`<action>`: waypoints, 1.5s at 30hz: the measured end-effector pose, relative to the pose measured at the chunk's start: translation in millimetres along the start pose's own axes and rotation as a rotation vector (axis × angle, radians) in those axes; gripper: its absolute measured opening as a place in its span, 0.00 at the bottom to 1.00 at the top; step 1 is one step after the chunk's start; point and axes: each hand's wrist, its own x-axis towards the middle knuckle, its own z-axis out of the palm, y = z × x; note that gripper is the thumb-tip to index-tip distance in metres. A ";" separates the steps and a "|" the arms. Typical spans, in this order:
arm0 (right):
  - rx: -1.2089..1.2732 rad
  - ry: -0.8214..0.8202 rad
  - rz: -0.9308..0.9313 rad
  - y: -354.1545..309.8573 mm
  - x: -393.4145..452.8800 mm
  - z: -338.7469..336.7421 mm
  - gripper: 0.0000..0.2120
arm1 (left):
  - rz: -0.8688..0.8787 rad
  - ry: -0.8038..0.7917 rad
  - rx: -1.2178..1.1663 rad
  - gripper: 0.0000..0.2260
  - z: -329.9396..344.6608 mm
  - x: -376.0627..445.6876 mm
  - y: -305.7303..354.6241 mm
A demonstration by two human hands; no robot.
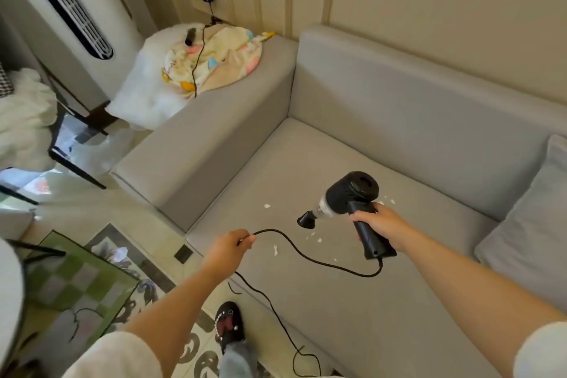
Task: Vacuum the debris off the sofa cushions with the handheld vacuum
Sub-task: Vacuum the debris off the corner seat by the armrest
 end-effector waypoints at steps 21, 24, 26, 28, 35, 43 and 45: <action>0.167 0.337 0.082 -97.1 123.8 196.5 0.22 | -0.121 -0.092 -0.028 0.15 -87.8 90.3 -137.0; 0.189 0.348 0.089 -97.9 144.4 200.2 0.23 | -0.154 -0.075 -0.067 0.15 -87.6 98.8 -142.2; 0.207 0.372 0.076 -98.1 156.3 205.5 0.24 | -0.157 -0.067 -0.083 0.15 -87.8 103.6 -143.6; 0.220 0.371 0.084 -97.1 162.5 210.0 0.24 | -0.168 -0.066 -0.089 0.15 -86.2 106.9 -143.6; 0.115 0.218 0.136 -84.8 152.9 208.8 0.18 | -0.184 -0.095 -0.076 0.14 -83.8 104.4 -140.6; 0.057 0.159 0.107 -76.6 139.7 205.7 0.14 | -0.151 -0.146 -0.038 0.15 -83.2 106.2 -129.7; 0.019 0.140 0.086 -70.4 135.7 205.7 0.14 | -0.149 -0.163 -0.020 0.15 -83.0 103.3 -129.4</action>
